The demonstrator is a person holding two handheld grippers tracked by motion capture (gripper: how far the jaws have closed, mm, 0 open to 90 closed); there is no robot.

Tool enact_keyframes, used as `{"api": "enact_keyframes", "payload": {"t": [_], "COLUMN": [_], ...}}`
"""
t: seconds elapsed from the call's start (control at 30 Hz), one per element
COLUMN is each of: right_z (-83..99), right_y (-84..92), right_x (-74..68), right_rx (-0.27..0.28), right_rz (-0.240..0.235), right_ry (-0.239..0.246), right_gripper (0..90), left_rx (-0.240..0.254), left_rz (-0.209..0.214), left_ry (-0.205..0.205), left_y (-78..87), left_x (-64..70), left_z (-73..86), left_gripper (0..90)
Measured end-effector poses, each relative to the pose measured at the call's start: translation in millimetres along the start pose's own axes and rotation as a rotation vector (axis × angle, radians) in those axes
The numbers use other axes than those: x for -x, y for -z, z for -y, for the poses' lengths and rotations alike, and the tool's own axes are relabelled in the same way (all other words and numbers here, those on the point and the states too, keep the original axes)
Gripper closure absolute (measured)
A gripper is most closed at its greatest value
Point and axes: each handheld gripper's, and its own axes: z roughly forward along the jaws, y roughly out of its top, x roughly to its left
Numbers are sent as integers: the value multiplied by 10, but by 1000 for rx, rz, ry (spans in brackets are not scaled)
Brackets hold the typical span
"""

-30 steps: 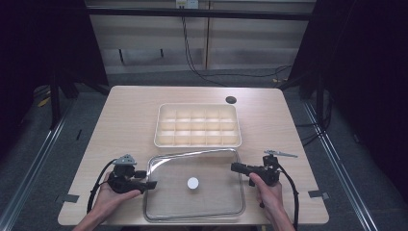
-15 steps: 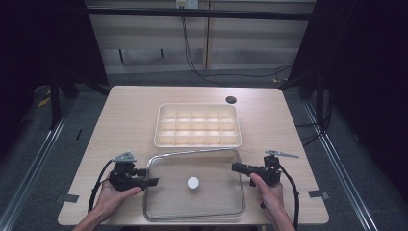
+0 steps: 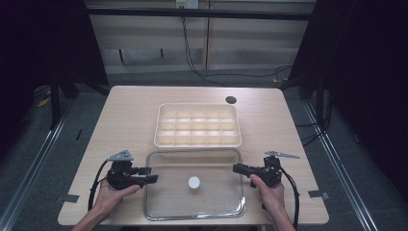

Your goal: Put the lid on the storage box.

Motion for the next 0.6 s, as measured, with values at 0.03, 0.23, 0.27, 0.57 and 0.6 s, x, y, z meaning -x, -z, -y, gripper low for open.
{"api": "enact_keyframes", "payload": {"t": [0.03,0.23,0.27,0.57,0.6], "right_z": [-4,-17,-17,-54,-54], "right_y": [12,21,21,51,51], "right_x": [-8,-49,-49,-106,-106], "right_rx": [3,6,6,26,26], "right_rz": [-2,17,17,26,26], "right_ry": [4,37,37,64,64], "right_gripper": [706,687,687,684,684], "left_rx": [4,16,16,52,52], "left_rz": [6,11,11,40,40], "left_ry": [10,6,6,25,25], "left_y": [11,47,47,124,124], "left_x": [8,7,7,6,6], "left_z": [-14,-44,-44,-68,-68], "left_gripper": [489,521,524,586,588]}}
